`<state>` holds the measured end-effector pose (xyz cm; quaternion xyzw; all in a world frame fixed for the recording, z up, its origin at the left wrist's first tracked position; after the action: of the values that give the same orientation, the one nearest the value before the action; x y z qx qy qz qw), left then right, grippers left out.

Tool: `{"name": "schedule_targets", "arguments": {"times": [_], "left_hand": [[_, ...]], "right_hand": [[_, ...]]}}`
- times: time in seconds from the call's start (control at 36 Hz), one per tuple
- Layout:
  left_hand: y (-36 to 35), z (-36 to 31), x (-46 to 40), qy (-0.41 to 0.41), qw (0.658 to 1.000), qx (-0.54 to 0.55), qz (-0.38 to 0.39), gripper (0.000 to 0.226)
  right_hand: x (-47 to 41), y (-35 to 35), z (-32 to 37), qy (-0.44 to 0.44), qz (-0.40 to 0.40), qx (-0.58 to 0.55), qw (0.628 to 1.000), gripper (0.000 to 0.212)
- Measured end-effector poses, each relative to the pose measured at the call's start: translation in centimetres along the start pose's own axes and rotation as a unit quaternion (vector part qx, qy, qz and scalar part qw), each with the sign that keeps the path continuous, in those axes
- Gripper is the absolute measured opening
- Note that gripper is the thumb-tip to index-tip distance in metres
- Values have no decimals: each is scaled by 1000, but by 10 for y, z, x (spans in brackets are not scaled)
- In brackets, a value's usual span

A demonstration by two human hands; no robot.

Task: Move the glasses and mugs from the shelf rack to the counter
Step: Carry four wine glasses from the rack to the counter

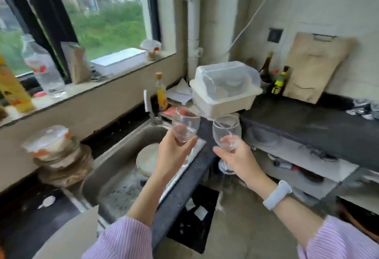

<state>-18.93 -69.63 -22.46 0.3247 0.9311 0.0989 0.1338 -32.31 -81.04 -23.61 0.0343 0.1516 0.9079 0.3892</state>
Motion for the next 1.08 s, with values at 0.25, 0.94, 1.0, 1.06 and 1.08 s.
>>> {"name": "schedule_targets", "arguments": {"times": [0.25,0.94,1.0,1.06,1.08], "left_hand": [[-235,-68,-52,-73,974,28,215,31],[-679,-103,-209,-46,889,66,452,34],[-707,-102,-214,-40,882,63,465,34],[-733,-102,-218,-31,878,65,474,33],[-746,-101,-219,-24,876,69,477,32]], "right_hand": [[7,214,-63,-63,-236,49,968,18],[-111,534,-229,-233,-432,11,871,23],[-120,552,-241,-241,-435,7,868,15],[-128,571,-254,-246,-439,1,864,12],[-132,580,-261,-247,-441,-2,863,12]]}}
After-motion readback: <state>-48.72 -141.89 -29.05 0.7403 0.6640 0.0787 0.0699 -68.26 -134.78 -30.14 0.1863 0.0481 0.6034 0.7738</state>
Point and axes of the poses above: each hand's wrist, its own x-axis away from the middle knuckle, its own y-axis out of the back of the hand, z = x × y, the point moved 6 cm from there along -x, towards the middle knuckle, and after that the axes turned 5 degrees about x, right-handed, at the moved point
